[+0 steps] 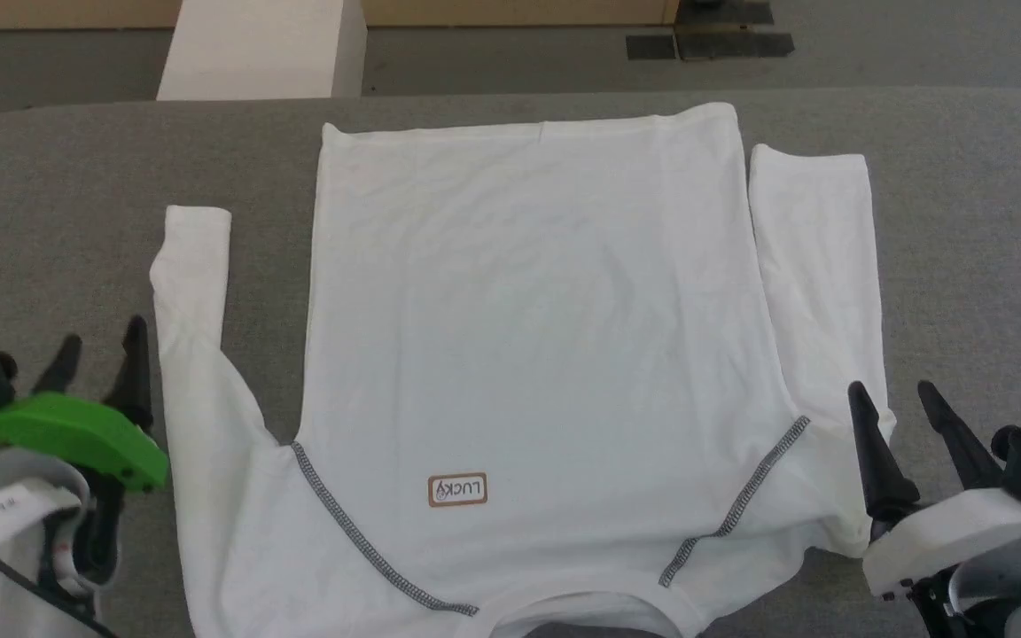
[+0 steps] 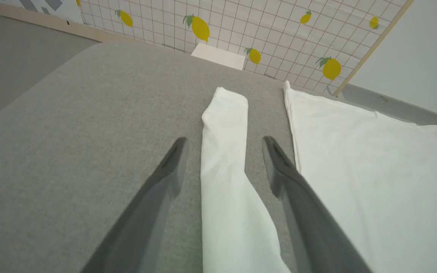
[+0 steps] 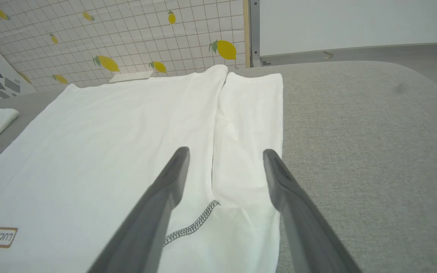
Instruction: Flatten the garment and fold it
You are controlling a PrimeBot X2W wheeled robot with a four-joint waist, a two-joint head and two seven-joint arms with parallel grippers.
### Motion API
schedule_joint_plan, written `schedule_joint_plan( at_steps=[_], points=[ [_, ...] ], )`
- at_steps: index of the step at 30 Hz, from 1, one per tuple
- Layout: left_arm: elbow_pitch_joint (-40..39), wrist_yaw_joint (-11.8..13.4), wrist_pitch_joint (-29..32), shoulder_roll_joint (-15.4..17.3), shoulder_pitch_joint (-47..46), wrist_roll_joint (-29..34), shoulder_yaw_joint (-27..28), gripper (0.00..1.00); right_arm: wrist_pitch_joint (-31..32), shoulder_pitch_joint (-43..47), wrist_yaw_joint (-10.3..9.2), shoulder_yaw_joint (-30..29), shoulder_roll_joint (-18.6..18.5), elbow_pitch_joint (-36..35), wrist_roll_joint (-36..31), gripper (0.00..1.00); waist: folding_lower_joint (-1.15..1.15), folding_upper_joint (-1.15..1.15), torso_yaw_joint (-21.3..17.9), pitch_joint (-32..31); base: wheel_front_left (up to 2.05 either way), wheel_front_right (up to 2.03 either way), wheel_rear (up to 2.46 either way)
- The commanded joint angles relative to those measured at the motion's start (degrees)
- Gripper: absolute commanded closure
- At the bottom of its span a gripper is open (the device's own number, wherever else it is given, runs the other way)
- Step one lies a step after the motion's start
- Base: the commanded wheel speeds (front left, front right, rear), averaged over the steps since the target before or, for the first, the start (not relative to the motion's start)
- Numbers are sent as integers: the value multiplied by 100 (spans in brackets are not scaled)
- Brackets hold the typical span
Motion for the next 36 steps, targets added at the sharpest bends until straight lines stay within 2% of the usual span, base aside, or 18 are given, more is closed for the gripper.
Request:
schedule_joint_plan(
  at_steps=[1,5,7,13,19,25,29,30,31,32,36],
  points=[
    [111,-82,117,189,-391,74,-34,0,-67,-179,-8,49,13,-20,10,0,0,0,-258,417,0,0,0],
    [455,-228,625,594,-1246,142,-130,0,-179,-463,-8,100,13,-74,12,0,0,0,-456,808,0,0,0],
    [617,-380,950,761,-1639,40,-159,0,-213,-589,-8,127,13,-119,29,0,0,0,-546,1002,0,0,0],
    [1064,-370,1763,1146,-2631,-91,-139,0,-344,-912,-8,251,13,-188,78,0,0,0,-771,1510,0,0,0],
    [1387,-187,2527,1385,-3071,-8,-315,0,-555,-1182,-8,349,13,-191,67,0,0,0,-938,1766,0,0,0],
    [1572,259,3127,1627,-3053,210,-423,0,-716,-1309,-8,411,13,-245,-20,0,0,0,-1024,1861,0,0,0],
    [1537,506,3252,1722,-2971,331,-435,0,-754,-1337,-8,441,14,-291,-45,0,0,0,-1050,1894,0,0,0],
    [1517,539,3313,1730,-2934,337,-452,3,-758,-1338,-8,446,14,-299,-48,0,0,0,-1051,1895,0,0,0],
    [1503,558,3356,1732,-2909,323,-451,54,-761,-1339,-8,448,14,-304,-51,0,0,0,-1050,1896,0,0,0],
    [1467,584,3390,1749,-2867,323,-459,100,-766,-1334,-8,446,14,-305,-63,0,0,0,-1037,1877,0,0,0],
    [1348,661,3122,1781,-2812,432,-439,100,-750,-1297,-8,429,14,-273,-81,0,0,0,-975,1723,0,0,0]
  ],
)
